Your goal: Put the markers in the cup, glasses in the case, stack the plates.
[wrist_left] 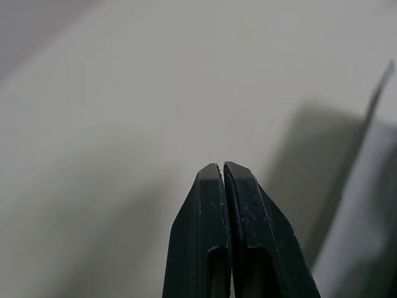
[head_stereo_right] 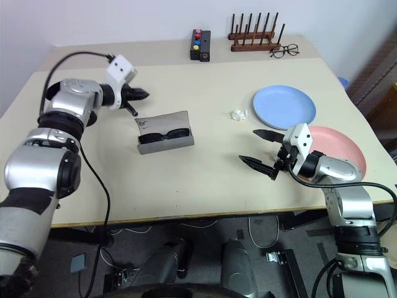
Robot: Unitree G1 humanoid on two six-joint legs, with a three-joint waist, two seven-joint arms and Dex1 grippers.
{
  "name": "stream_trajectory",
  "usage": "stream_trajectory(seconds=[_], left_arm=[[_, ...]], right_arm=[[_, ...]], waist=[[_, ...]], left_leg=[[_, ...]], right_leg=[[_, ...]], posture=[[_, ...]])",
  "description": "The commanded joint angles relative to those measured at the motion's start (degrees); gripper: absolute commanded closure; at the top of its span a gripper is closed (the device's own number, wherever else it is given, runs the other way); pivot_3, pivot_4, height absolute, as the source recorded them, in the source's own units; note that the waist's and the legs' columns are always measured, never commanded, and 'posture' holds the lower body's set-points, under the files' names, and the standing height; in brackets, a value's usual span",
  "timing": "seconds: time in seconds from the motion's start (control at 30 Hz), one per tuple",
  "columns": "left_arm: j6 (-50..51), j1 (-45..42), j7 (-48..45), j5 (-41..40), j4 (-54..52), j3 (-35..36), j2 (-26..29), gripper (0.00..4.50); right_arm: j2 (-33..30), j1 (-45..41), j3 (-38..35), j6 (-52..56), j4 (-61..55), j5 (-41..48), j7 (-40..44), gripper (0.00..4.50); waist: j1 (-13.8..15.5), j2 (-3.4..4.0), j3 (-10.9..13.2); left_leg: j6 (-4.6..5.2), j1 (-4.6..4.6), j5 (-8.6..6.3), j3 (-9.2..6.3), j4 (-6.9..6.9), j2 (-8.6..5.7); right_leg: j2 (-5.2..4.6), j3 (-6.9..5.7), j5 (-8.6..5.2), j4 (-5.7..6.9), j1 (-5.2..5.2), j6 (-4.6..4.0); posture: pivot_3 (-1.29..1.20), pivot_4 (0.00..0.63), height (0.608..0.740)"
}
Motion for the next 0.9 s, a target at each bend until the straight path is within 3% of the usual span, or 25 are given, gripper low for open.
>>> stream_trajectory(seconds=[0.03, 0.27, 0.43, 0.63, 0.9], left_arm=[[-2.1, 1.5, -3.8, 1.1, -2.2, -1.7, 0.3, 4.42], [0.9, 7.7, -16.5, -1.4, -12.2, -2.0, 2.7, 4.42], [7.8, 18.6, -22.5, -2.9, -29.4, -3.4, 5.9, 4.42], [13.6, 27.6, -21.2, -4.1, -43.3, -3.8, 7.6, 4.42], [12.3, 24.0, -11.7, -9.0, -44.9, 2.8, 6.2, 4.42]], right_arm=[[0.1, -0.5, -0.5, -0.9, -1.2, 0.0, -0.3, 0.0], [-0.2, 0.6, -1.0, -1.0, -2.0, 0.2, -0.8, 0.0], [-0.4, 1.0, -0.7, -0.8, -1.6, 0.1, -0.7, 0.0], [-0.8, 1.1, -0.5, -1.1, 0.2, -0.2, 0.5, 0.0], [-1.5, 0.6, -1.3, -1.1, 1.4, -0.3, 0.8, 0.0]], waist=[[0.0, 0.0, 0.0], [-0.2, 0.03, 0.0], [-0.3, 0.07, 0.0], [0.3, 0.1, -0.1], [0.2, 0.07, -0.1]], left_leg=[[0.0, 0.0, 0.0, 0.0, 0.0, 0.0], [0.01, 0.0, 0.0, 0.0, 0.01, 0.01], [0.01, 0.01, -0.01, -0.01, 0.0, 0.01], [0.02, 0.03, -0.01, -0.02, 0.03, 0.01], [0.23, 0.03, -0.14, -0.02, 0.13, 0.01]], right_leg=[[0.0, 0.0, 0.0, 0.0, 0.0, 0.0], [-0.01, 0.01, 0.0, 0.02, 0.0, 0.0], [-0.01, 0.04, 0.0, 0.05, -0.02, 0.0], [-0.01, 0.07, 0.0, 0.07, 0.02, -0.01], [-0.02, 0.06, 0.0, 0.13, 0.03, -0.02]], posture=[[0.0, 0.15, 0.74], [0.0, 0.15, 0.74], [0.0, 0.15, 0.74], [0.0, 0.15, 0.74], [0.0, 0.15, 0.74]])
